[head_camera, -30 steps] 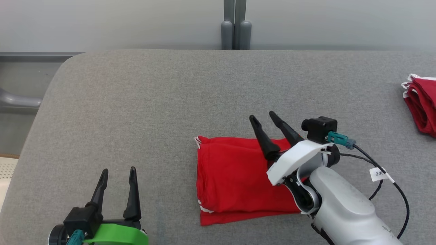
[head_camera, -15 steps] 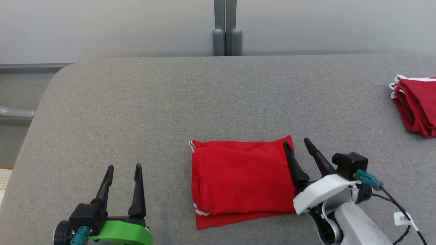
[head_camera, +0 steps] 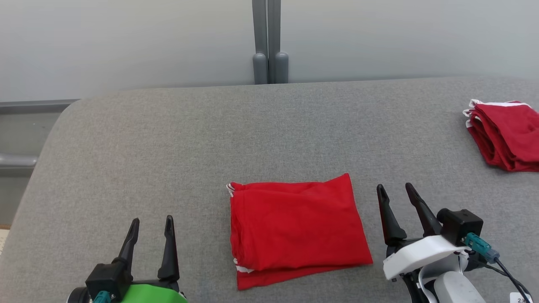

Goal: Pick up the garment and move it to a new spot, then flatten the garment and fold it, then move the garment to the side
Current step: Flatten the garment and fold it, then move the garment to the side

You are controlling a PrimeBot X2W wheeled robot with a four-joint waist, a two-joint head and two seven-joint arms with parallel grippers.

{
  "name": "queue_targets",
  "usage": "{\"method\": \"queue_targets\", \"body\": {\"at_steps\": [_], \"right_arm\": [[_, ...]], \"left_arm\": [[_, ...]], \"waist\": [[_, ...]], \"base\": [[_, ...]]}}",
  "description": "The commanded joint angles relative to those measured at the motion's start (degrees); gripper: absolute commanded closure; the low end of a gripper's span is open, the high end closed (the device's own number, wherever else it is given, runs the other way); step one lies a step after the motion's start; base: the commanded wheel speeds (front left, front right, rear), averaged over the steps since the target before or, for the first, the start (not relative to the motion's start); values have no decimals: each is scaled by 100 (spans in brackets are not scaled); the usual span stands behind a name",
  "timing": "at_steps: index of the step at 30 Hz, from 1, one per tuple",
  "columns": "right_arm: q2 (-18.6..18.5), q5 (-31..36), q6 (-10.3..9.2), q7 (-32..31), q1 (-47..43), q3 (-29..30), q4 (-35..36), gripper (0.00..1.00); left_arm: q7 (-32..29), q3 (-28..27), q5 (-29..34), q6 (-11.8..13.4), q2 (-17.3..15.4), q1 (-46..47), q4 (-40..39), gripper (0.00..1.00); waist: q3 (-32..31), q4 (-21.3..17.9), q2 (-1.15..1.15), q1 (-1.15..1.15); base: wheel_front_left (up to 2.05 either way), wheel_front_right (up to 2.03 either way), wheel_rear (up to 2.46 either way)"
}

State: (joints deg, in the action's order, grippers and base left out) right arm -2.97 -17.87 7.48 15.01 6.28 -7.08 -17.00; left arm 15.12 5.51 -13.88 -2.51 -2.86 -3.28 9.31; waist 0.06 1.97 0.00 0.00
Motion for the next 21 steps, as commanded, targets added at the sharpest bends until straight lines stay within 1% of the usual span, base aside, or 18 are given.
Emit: {"method": "queue_targets", "body": {"at_steps": [1, 10, 21], "right_arm": [[2, 24, 2, 21, -87, 28, 34, 0], [6, -114, 2, 21, -161, -26, 48, 0], [5, -64, 2, 21, -177, -16, 14, 0]], "left_arm": [[-1, -23, -10, 23, -9, -77, -10, 0], [-1, -63, 4, 2, -9, -121, -20, 0], [-1, -66, 21, -16, -9, -178, -23, 0]], "waist": [[-49, -41, 0, 0], [-140, -119, 0, 0], [-158, -126, 0, 0]], "base": [[0, 0, 0], [0, 0, 0], [0, 0, 0]]}}
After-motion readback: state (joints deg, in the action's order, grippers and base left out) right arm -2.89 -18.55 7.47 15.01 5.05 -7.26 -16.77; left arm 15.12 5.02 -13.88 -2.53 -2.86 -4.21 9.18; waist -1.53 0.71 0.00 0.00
